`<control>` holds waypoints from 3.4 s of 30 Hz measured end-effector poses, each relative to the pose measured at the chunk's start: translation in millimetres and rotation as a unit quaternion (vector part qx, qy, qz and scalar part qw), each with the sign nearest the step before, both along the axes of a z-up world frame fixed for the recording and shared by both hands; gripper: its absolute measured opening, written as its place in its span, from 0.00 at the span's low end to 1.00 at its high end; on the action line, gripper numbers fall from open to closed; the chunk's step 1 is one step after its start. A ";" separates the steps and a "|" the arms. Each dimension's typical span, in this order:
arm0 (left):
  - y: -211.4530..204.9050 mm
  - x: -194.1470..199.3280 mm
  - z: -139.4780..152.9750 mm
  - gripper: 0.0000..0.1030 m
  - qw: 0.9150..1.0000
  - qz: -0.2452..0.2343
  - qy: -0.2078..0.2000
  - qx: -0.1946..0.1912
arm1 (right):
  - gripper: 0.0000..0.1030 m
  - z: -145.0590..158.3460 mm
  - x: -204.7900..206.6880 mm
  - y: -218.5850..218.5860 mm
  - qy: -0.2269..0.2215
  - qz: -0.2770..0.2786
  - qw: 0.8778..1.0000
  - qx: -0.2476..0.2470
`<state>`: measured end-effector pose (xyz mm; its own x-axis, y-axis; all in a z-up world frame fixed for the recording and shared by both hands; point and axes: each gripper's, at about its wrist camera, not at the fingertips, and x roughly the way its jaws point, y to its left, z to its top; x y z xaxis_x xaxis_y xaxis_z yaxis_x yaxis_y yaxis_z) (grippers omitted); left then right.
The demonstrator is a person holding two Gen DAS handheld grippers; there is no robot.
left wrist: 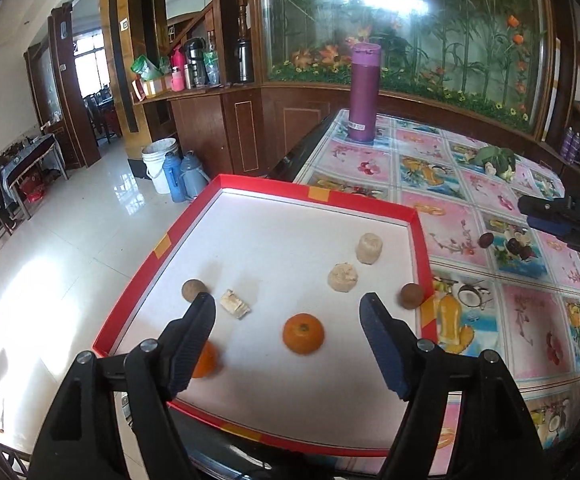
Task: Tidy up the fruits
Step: 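Carry the orange and rice cake into the tray and open both tools, then move both open tools back to the snack pile, then grasp a red date with the right tool while the left grasps another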
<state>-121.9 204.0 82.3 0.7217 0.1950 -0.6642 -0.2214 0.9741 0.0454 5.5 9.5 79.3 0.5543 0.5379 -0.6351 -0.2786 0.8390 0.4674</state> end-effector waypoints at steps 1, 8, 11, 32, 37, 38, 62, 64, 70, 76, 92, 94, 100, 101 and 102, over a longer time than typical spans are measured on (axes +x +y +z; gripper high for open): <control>-7.8 0.9 1.4 0.74 1.000 -0.008 -0.002 0.003 | 0.41 1.4 -1.2 -19.6 -0.002 -0.015 1.000 0.002; -68.6 13.8 3.2 0.74 0.997 -0.076 0.006 0.014 | 0.41 -3.2 -28.5 -157.5 0.009 -0.124 0.992 0.011; -97.7 17.5 1.5 0.74 0.994 -0.106 0.013 0.023 | 0.41 -12.6 -41.3 -193.6 0.018 -0.147 0.989 0.007; -146.1 30.0 -28.9 0.74 0.985 -0.153 0.070 0.044 | 0.41 -52.1 -12.4 -150.1 0.037 -0.090 0.995 -0.011; -144.4 33.8 -32.1 0.74 0.985 -0.153 0.074 0.037 | 0.41 -57.4 1.9 -127.3 0.031 -0.068 0.996 -0.046; -143.7 34.4 -32.1 0.74 0.985 -0.153 0.074 0.036 | 0.41 -58.4 4.6 -123.7 0.031 -0.066 0.996 -0.050; -147.3 76.4 -26.3 0.74 0.987 -0.141 0.070 0.045 | 0.30 -68.9 33.1 -94.6 0.000 -0.027 0.987 -0.157; -150.7 83.0 -25.9 0.74 0.986 -0.142 0.069 0.048 | 0.30 -68.5 32.8 -96.9 0.000 -0.030 0.986 -0.164; -162.2 119.6 -35.0 0.74 0.983 -0.155 0.088 0.036 | 0.30 -67.4 33.3 -116.9 0.015 -0.054 0.985 -0.165; -175.5 154.1 -51.7 0.74 0.979 -0.169 0.110 0.018 | 0.30 -67.5 33.8 -124.2 0.019 -0.063 0.985 -0.162; -191.2 188.2 -70.9 0.24 0.971 -0.201 0.126 -0.023 | 0.30 -67.6 33.7 -125.2 0.023 -0.063 0.986 -0.153; -193.4 186.3 -70.8 0.24 0.972 -0.199 0.122 -0.016 | 0.30 -67.7 34.0 -125.1 0.022 -0.063 0.986 -0.153; -192.6 172.1 -62.4 0.23 0.976 -0.190 0.106 -0.016 | 0.30 -67.1 34.1 -125.0 0.020 -0.065 0.986 -0.153; -192.0 168.2 -58.6 0.23 0.977 -0.189 0.100 -0.017 | 0.30 -66.9 34.4 -125.7 0.019 -0.066 0.986 -0.153; -191.0 163.5 -54.3 0.23 0.978 -0.188 0.093 -0.019 | 0.30 -66.4 34.5 -126.4 0.017 -0.070 0.985 -0.154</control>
<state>41.6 13.1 28.0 0.6033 -0.0881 -0.7926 0.1617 0.9867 0.0135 40.0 -116.9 12.9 0.5840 0.2367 -0.7765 -0.1389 0.9716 0.1917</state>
